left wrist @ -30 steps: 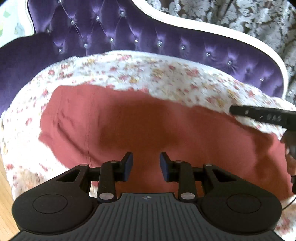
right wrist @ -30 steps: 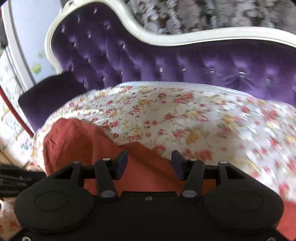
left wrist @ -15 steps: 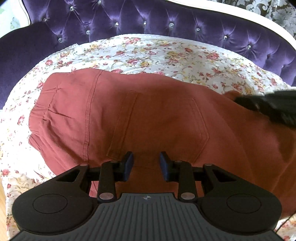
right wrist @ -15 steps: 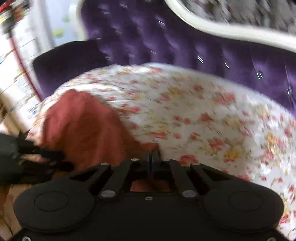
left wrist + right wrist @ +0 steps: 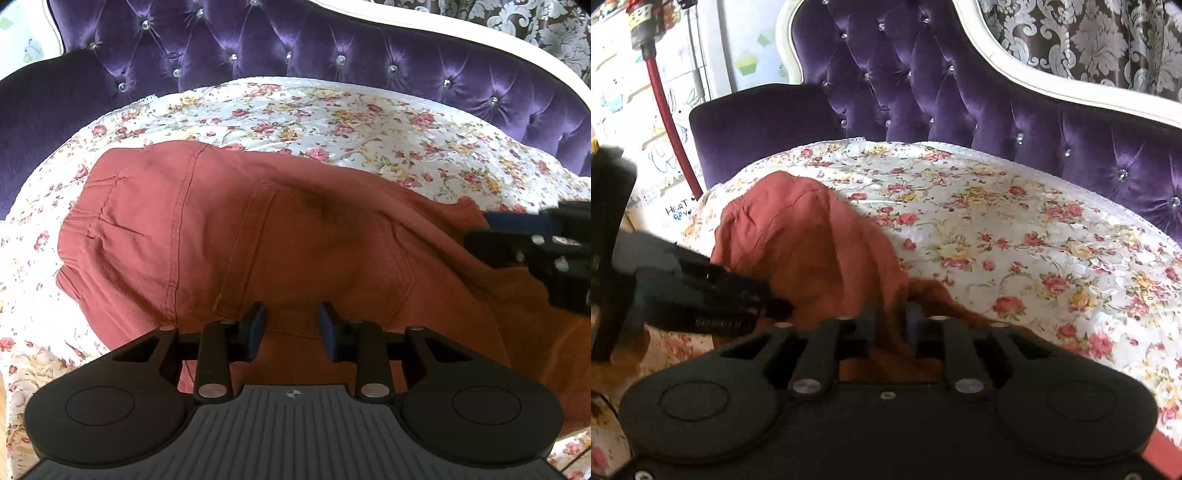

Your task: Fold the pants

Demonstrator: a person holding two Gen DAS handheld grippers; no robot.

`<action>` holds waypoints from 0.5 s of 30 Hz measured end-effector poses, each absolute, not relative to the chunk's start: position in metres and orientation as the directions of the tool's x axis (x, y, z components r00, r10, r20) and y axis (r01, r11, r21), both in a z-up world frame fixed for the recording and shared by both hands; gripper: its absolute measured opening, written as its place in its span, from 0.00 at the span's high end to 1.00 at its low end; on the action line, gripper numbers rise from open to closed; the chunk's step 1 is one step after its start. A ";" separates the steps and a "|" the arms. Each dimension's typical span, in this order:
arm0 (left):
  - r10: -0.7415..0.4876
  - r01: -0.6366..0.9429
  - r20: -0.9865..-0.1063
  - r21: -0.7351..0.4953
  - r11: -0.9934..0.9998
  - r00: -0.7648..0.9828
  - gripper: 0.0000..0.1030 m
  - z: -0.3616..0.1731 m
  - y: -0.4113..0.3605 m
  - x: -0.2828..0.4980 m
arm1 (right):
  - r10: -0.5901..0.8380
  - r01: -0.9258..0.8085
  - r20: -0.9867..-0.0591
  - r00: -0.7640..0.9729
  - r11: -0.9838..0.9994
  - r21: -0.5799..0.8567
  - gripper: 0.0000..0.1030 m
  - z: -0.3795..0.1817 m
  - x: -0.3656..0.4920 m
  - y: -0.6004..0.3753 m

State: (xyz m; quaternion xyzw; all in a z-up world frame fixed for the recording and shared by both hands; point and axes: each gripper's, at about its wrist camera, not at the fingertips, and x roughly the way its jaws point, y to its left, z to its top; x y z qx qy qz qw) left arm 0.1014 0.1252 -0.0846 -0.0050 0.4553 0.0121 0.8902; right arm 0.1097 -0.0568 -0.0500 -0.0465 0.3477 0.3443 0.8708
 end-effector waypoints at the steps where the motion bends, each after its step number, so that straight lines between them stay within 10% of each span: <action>1: 0.017 -0.025 -0.809 0.003 1.000 0.588 0.70 -0.085 0.125 0.101 | 0.575 -0.627 -0.638 0.512 0.758 0.180 0.63 -0.051 0.113 -0.057; 7: 0.016 -0.028 -0.805 -0.001 1.000 0.593 0.70 -0.084 0.125 0.100 | 0.631 -0.588 -0.652 0.421 0.737 0.333 0.64 -0.062 0.134 -0.059; 9: 0.013 -0.026 -0.805 -0.003 1.000 0.594 0.70 -0.084 0.126 0.099 | 0.625 -0.588 -0.648 0.435 0.743 0.321 0.94 -0.061 0.136 -0.057; 15: 0.011 -0.017 -0.801 0.001 1.000 0.599 0.70 -0.085 0.126 0.098 | 0.456 -0.428 -0.648 0.611 0.878 0.215 0.95 -0.055 0.189 -0.065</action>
